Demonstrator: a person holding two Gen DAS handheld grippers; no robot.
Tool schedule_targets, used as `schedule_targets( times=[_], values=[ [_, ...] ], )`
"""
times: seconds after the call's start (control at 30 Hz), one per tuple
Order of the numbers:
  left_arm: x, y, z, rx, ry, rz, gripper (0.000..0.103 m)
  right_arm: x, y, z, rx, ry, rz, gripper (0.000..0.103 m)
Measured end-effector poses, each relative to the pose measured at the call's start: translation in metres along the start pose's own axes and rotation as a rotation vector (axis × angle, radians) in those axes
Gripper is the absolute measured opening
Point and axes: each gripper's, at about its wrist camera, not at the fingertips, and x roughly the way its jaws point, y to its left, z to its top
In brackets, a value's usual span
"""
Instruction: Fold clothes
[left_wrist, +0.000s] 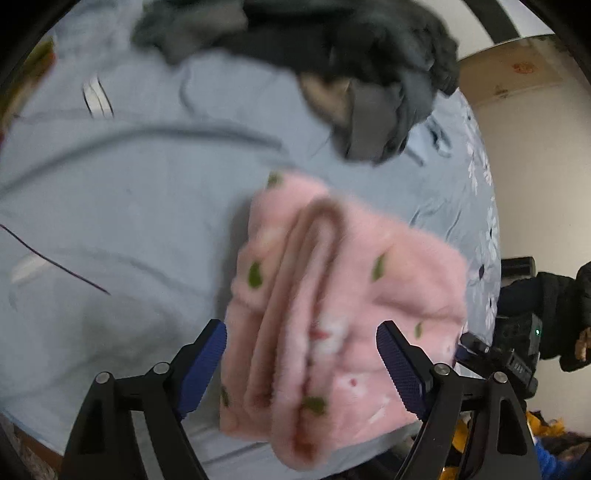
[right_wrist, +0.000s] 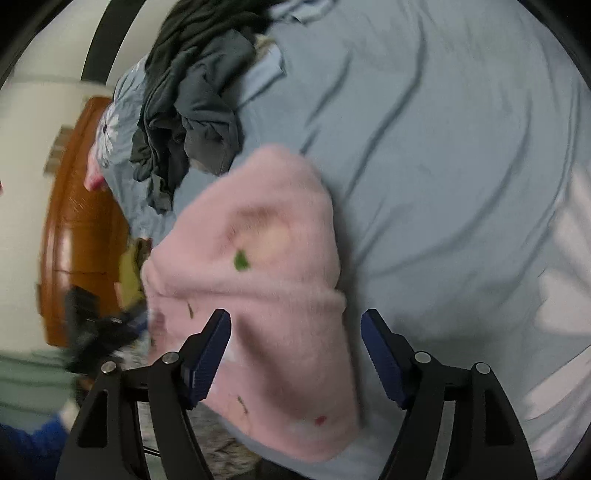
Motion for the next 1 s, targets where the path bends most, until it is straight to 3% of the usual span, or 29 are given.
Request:
schedule_targets(
  times=[0.13,0.23,0.4,0.43,0.57,0.67,0.8,1.0],
  values=[
    [0.029,0.01,-0.004,0.047,0.07,0.01,0.087,0.027,-0.008,0.002,0.036,0.02,0.044,0.08],
    [0.044,0.026,0.002,-0.003,0.085,-0.008,0.098,0.044,-0.016,0.008,0.059,0.037,0.059,0.085],
    [0.051,0.031,0.01,-0.082,0.098,-0.017,0.098,0.055,-0.016,0.018,0.086,0.061,0.067,0.085],
    [0.051,0.03,0.011,-0.088,0.097,-0.016,0.095,0.055,-0.015,0.018,0.095,0.065,0.068,0.083],
    [0.042,0.016,0.007,-0.093,0.064,-0.034,0.059,0.05,-0.006,0.019,0.134,0.071,0.073,0.053],
    [0.032,0.006,0.003,-0.088,0.049,-0.004,0.047,0.043,0.007,0.02,0.138,0.069,0.066,0.042],
    [0.005,-0.013,0.001,-0.075,0.003,-0.016,0.043,0.021,0.033,0.022,0.103,0.069,0.068,0.038],
    [-0.062,-0.041,-0.004,-0.051,-0.112,-0.099,0.043,-0.035,0.101,0.041,-0.036,0.024,0.095,0.038]
  ],
)
